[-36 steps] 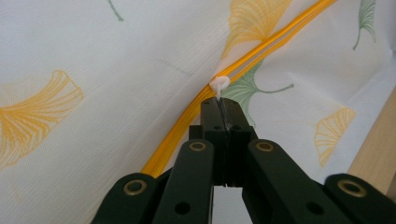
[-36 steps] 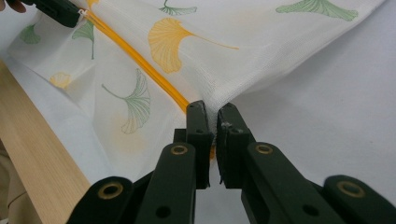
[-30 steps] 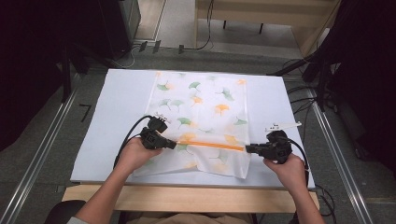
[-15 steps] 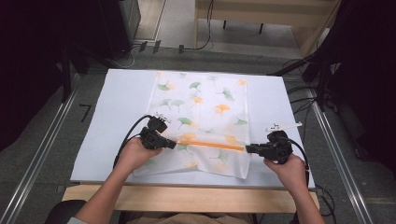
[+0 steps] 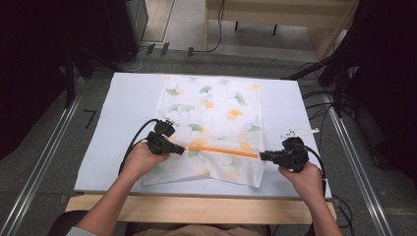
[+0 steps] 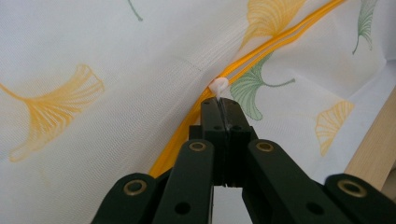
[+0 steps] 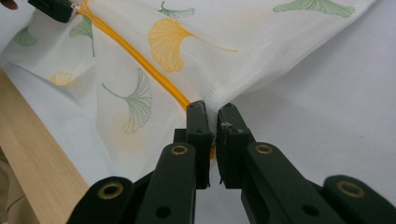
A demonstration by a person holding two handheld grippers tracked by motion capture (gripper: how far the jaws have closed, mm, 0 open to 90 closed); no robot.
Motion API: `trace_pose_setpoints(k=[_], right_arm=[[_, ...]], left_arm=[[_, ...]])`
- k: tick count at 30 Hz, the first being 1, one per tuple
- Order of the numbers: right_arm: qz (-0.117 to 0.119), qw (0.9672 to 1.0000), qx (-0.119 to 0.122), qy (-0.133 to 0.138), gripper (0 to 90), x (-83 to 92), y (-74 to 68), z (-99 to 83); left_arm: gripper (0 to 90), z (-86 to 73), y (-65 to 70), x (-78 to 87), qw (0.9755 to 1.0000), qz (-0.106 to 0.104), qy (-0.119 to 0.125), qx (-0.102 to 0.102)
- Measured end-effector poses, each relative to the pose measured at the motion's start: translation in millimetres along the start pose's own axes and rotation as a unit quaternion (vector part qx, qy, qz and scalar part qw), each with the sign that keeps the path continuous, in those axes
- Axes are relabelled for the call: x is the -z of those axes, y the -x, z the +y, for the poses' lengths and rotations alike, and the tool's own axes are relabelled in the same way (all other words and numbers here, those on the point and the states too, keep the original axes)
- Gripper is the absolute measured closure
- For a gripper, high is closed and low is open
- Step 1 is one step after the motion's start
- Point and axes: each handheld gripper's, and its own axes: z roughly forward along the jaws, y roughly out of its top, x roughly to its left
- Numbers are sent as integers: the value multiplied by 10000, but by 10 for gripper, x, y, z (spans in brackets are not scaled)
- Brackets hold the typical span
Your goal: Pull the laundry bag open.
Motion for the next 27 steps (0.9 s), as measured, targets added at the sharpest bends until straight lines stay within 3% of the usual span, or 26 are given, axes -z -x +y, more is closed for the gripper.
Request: trace_pose_setpoints(k=[9,13,20,27], right_arm=[[0,10000,18,22,863,4,-18,-7],[26,10000,35,-11,863,-2,-26,-12],[33,9999,78,-65,863,-24,-37,-11],[42,9999,73,-64,862,-25,-30,-15]], left_arm=[[900,-46,17,29,9998,28,-89,-179],[900,-104,8,16,9998,-3,-76,-175],[900,-189,-25,-9,9997,140,-68,-185],[900,-240,-98,78,9997,184,-13,-132]])
